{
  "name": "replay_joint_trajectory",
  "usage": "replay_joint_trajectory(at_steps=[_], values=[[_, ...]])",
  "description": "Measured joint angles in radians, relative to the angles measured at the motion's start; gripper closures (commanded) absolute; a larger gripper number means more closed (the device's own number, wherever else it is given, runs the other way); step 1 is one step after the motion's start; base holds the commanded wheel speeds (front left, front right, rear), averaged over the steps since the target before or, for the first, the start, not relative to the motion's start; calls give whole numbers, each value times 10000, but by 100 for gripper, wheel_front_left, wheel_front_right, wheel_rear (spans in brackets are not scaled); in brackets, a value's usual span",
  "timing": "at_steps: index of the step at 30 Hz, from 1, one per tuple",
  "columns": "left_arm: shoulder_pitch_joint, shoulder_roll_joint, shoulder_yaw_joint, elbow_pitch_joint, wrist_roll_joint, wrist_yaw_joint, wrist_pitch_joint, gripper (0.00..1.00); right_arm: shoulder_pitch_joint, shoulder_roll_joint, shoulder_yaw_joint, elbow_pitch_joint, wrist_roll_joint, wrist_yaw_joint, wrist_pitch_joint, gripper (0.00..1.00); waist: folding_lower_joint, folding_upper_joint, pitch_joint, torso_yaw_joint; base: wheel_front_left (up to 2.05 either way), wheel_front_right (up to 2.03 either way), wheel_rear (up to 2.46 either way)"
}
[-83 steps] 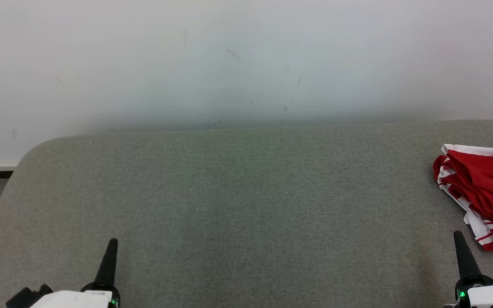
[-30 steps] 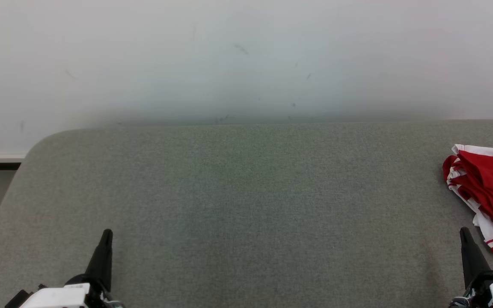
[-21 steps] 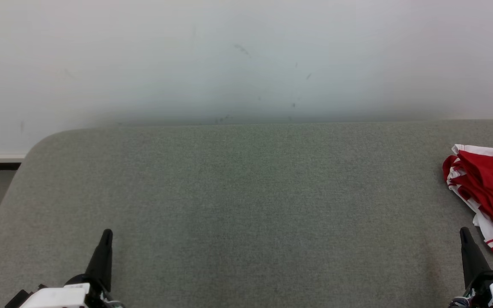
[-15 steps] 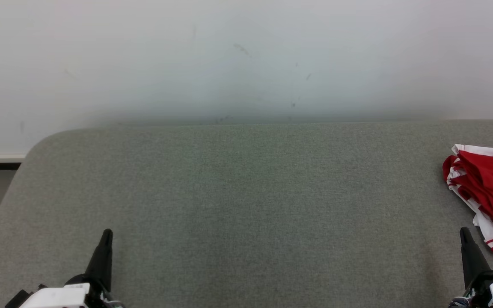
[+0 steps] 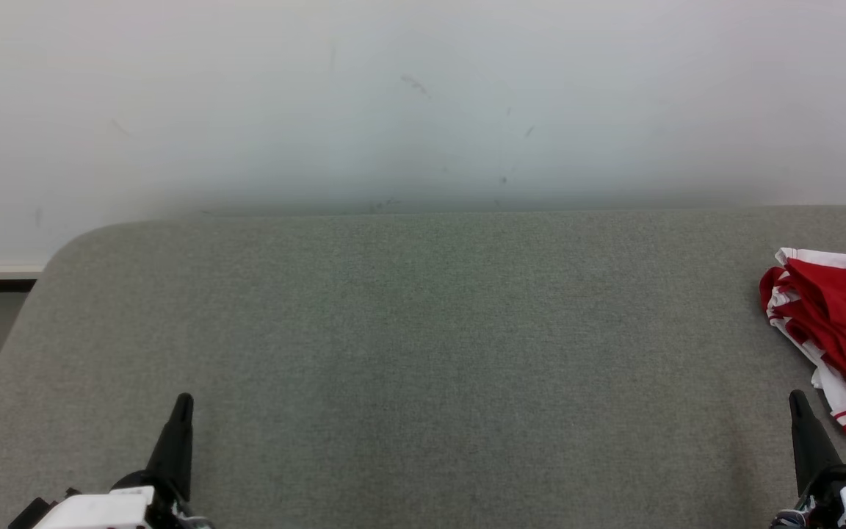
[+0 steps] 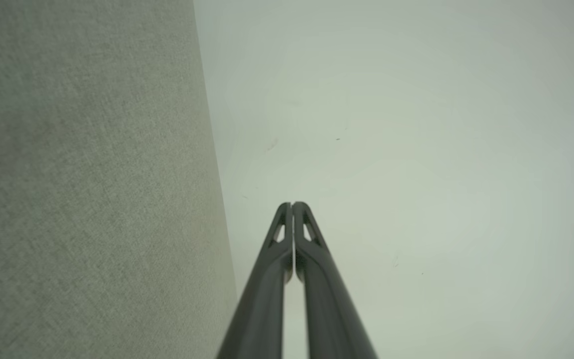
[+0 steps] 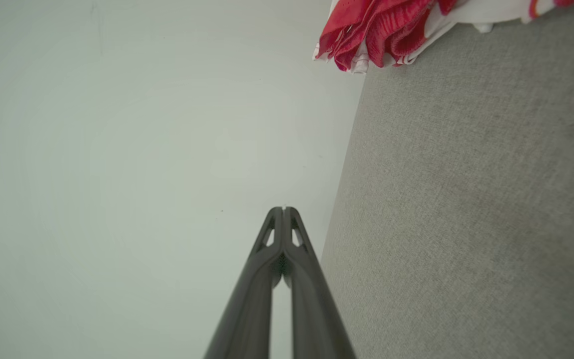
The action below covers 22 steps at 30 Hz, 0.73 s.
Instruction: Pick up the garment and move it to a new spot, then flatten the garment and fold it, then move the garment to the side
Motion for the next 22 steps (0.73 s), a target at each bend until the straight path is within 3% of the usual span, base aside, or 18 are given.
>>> replay_joint_trajectory(at_steps=[22], values=[[0,0,0,-2,0,0,0,100,0,0,0,0,0,0,0,100,0,0,0,0,0,0,0]])
